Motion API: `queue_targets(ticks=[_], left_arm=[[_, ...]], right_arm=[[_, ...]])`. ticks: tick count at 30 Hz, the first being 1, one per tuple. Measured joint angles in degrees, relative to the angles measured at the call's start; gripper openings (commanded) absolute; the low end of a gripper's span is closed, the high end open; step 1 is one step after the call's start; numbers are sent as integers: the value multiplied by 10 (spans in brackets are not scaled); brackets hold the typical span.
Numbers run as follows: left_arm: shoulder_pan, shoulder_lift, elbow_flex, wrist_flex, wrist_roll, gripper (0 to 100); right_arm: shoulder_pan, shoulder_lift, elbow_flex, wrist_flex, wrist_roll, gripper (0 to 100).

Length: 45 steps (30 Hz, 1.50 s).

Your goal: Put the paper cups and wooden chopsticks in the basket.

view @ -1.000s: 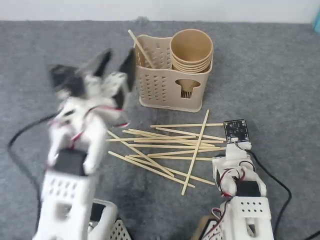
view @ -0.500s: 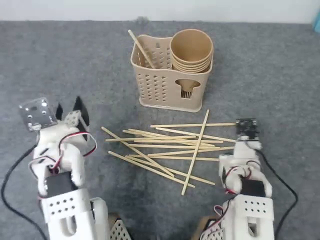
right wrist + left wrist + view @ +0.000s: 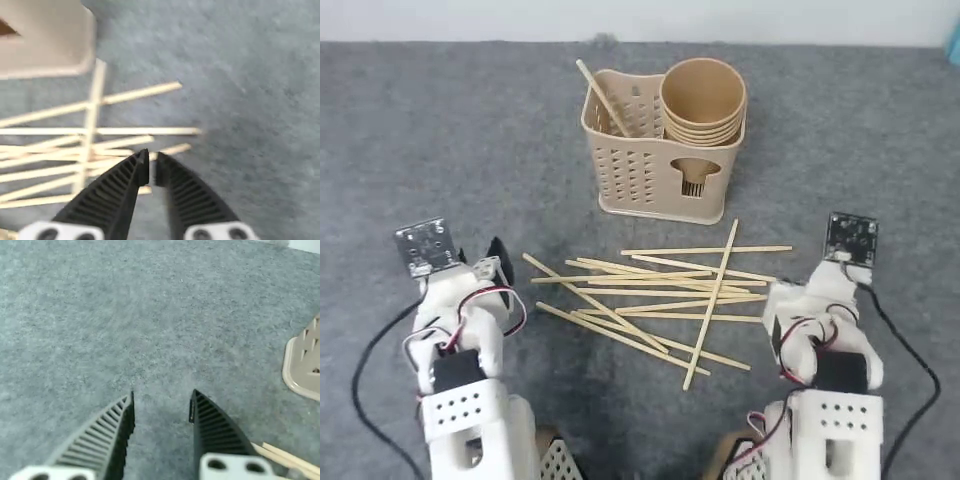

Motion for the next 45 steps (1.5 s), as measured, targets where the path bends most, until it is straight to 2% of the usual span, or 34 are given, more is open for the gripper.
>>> queue_targets(ticks=[3,9,13,21,26,31,36,39,40,45], left_arm=[[-1,0,0,0,-6,173],[27,0,0,26,-11,173],[32,0,0,27,-11,173],[32,0,0,27,-18,173],[32,10,0,20,-24,173],[31,105,-22,-12,-24,173],[18,249,-84,-57,-24,173],[14,324,-123,-64,-24,171],[14,342,-131,-65,-24,171],[13,361,-144,-65,-23,171]], right_arm=[[-50,1,-19,-5,-50,151],[-128,59,-20,-121,-65,42],[-132,187,-54,-174,-66,75],[-134,495,-186,-188,-117,91],[-135,632,-265,-189,-126,90],[-134,717,-309,-189,-127,88],[-134,733,-317,-189,-127,86],[-135,733,-317,-189,-127,37],[-134,733,-317,-189,-127,8],[-134,733,-317,-189,-127,7]])
